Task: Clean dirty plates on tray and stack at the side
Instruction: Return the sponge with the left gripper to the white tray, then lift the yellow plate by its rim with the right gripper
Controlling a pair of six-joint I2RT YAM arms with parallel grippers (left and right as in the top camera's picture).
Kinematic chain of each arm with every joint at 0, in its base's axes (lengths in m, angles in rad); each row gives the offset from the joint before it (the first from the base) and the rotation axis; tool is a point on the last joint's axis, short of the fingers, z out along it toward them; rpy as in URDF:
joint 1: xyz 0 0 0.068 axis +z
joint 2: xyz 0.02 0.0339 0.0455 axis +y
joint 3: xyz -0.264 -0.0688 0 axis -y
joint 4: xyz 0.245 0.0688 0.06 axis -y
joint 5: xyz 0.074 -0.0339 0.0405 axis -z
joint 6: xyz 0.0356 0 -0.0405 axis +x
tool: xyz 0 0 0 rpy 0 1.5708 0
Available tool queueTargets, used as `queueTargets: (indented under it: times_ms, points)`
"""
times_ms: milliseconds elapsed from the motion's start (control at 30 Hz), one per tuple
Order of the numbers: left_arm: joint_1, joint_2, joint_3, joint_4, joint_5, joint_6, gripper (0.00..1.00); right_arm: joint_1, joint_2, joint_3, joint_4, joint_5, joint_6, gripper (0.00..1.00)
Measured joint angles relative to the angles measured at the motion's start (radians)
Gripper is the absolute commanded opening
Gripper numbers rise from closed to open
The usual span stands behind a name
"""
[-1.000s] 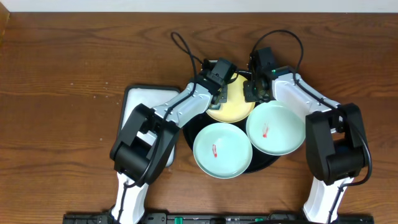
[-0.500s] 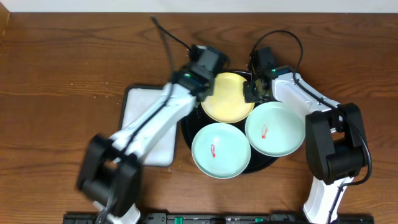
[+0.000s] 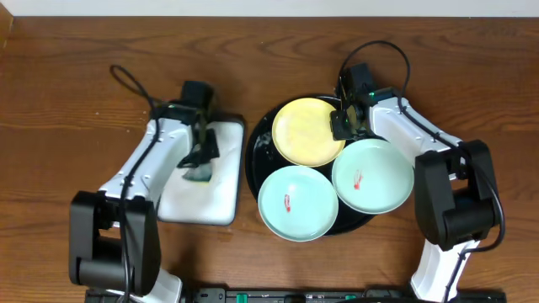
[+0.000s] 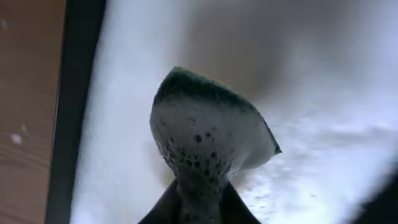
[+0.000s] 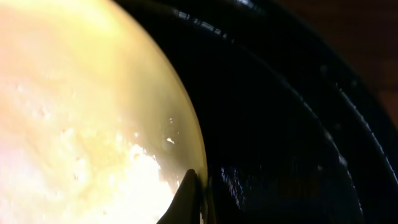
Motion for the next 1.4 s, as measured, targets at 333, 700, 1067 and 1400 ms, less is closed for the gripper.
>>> queueTargets:
  times_ms: [333,700,1067,1400]
  points:
    - [0.04,0.003,-0.015,-0.002,0.044,0.008,0.75,0.058,-0.255,-0.011,-0.053,0.149,-0.073,0.01]
    - [0.04,0.003,-0.015,-0.002,0.044,0.003,0.81,0.148,-0.334,-0.011,-0.082,0.427,-0.082,0.01]
    - [0.04,0.003,-0.015,-0.002,0.044,0.003,0.82,0.377,-0.36,-0.011,-0.086,0.845,-0.089,0.01]
    - [0.04,0.003,-0.015,-0.002,0.044,0.003,0.82,0.508,-0.36,-0.011,-0.085,1.089,-0.151,0.01]
